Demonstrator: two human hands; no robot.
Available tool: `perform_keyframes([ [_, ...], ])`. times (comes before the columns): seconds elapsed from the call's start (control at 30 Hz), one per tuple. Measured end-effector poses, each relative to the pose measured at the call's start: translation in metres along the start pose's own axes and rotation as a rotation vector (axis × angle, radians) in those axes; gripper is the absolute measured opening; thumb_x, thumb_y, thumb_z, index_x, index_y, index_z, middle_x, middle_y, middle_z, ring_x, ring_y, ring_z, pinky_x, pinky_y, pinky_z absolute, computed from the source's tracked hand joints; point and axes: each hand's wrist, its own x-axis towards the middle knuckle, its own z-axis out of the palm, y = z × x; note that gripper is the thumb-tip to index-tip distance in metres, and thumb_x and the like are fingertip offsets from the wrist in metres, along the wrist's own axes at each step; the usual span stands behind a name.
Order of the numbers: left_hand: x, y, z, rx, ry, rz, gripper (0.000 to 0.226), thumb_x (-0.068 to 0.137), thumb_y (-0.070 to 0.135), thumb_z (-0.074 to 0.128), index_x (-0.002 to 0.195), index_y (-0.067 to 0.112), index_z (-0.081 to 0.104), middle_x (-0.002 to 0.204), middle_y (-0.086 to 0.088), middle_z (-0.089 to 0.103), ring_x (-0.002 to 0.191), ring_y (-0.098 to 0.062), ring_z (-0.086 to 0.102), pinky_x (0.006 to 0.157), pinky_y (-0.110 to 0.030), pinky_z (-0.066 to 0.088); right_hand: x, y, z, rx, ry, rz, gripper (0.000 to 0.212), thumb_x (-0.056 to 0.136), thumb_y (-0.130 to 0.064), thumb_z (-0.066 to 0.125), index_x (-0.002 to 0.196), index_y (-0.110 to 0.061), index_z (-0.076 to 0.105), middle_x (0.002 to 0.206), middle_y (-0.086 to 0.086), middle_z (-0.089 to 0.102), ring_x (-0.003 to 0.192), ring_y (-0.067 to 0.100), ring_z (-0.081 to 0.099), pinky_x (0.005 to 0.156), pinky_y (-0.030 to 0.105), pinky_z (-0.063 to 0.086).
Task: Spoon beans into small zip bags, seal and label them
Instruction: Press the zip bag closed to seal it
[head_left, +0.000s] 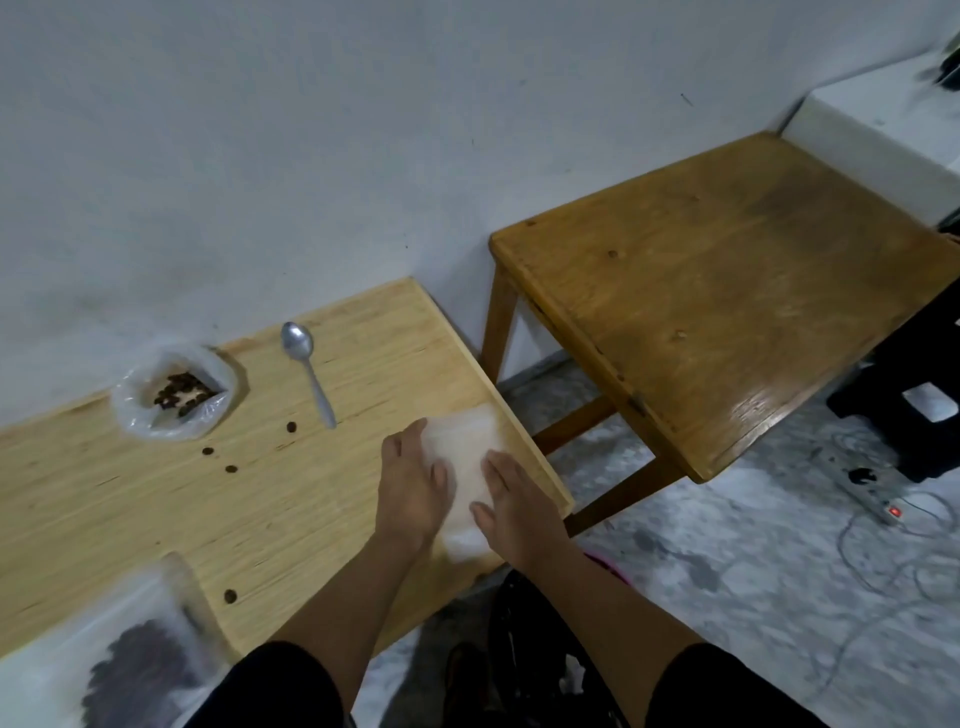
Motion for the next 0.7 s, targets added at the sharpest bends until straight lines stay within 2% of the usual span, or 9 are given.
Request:
perform_keyframes([
  [0.1,0.007,0.001,-0.001,-0.041,-0.005,-0.049,0.046,0.091,0.008,0.052,0.135,0.018,0.045,0.121,-0.012,0.052,0.107,-0.025,0.052,0.098,-0.031,0.038,0.001,0.001,-0.003,0.025,-0.008,0.006,0.064,0.094,-0.037,0.048,0.146,-0.009,0.025,0.155,0.005,0.023,0.143,0.017,0.02,0.115,0.028,0.019],
  [0.17,0.008,0.002,-0.002,-0.094,-0.007,-0.061,0.039,0.092,0.007,0.05,0.129,0.021,0.052,0.124,-0.006,0.059,0.107,-0.02,0.055,0.095,-0.026,0.04,0.004,0.0,-0.009,0.076,-0.001,0.011,0.062,0.093,-0.037,0.049,0.145,-0.011,0.028,0.154,0.003,0.024,0.141,0.015,0.023,0.113,0.026,0.023],
  [0.23,0.008,0.003,-0.007,-0.142,-0.006,-0.077,0.036,0.094,0.008,0.048,0.123,0.026,0.056,0.121,0.002,0.062,0.099,-0.01,0.055,0.087,-0.019,0.039,0.011,-0.003,-0.021,0.115,0.07,-0.004,0.059,0.092,-0.035,0.052,0.142,-0.013,0.032,0.152,0.006,0.027,0.14,0.018,0.027,0.111,0.028,0.028],
  [0.33,0.009,0.003,-0.023,-0.166,0.005,-0.021,0.032,0.094,0.007,0.047,0.117,0.025,0.059,0.114,0.007,0.063,0.092,-0.005,0.055,0.084,-0.02,0.042,0.028,-0.016,-0.046,0.153,0.253,-0.054,0.062,0.085,-0.028,0.064,0.138,-0.01,0.037,0.145,0.011,0.036,0.134,0.022,0.035,0.105,0.028,0.037],
  [0.4,0.008,0.001,-0.039,-0.181,0.033,0.033,0.032,0.093,0.002,0.047,0.114,0.023,0.059,0.113,0.01,0.062,0.086,0.002,0.055,0.081,-0.013,0.042,0.042,-0.03,-0.064,0.219,0.288,-0.099,0.065,0.081,-0.024,0.07,0.135,-0.005,0.04,0.14,0.014,0.042,0.13,0.024,0.041,0.104,0.029,0.038],
  [0.47,0.007,-0.001,-0.058,-0.2,0.073,0.065,0.033,0.092,-0.001,0.046,0.111,0.021,0.059,0.111,0.012,0.061,0.085,0.004,0.055,0.077,-0.006,0.04,0.056,-0.049,-0.079,0.302,0.234,-0.12,0.059,0.08,-0.022,0.072,0.13,-0.004,0.048,0.133,0.014,0.051,0.124,0.023,0.047,0.102,0.023,0.035],
  [0.57,0.006,-0.005,-0.092,-0.231,0.158,0.043,0.026,0.093,0.004,0.048,0.109,0.022,0.059,0.106,0.014,0.06,0.089,-0.006,0.056,0.073,-0.005,0.039,0.072,-0.082,-0.092,0.395,0.188,-0.129,0.03,0.081,-0.02,0.07,0.108,-0.008,0.067,0.106,0.009,0.069,0.099,0.021,0.063,0.084,0.011,0.037],
  [0.63,0.004,-0.008,-0.115,-0.253,0.24,0.029,0.022,0.093,0.008,0.051,0.104,0.026,0.059,0.101,0.014,0.062,0.088,-0.004,0.056,0.071,-0.002,0.038,0.078,-0.11,-0.096,0.548,0.102,-0.057,0.015,0.082,-0.018,0.068,0.096,-0.014,0.072,0.086,0.001,0.071,0.081,0.012,0.065,0.07,0.005,0.04],
  [0.7,0.003,-0.013,-0.139,-0.252,0.345,0.016,0.021,0.089,0.009,0.059,0.101,0.025,0.061,0.102,0.014,0.061,0.093,-0.005,0.055,0.079,-0.007,0.039,0.083,-0.139,-0.095,0.701,0.026,-0.037,0.01,0.081,-0.015,0.068,0.091,-0.016,0.072,0.077,-0.003,0.068,0.069,0.003,0.062,0.066,0.006,0.044],
])
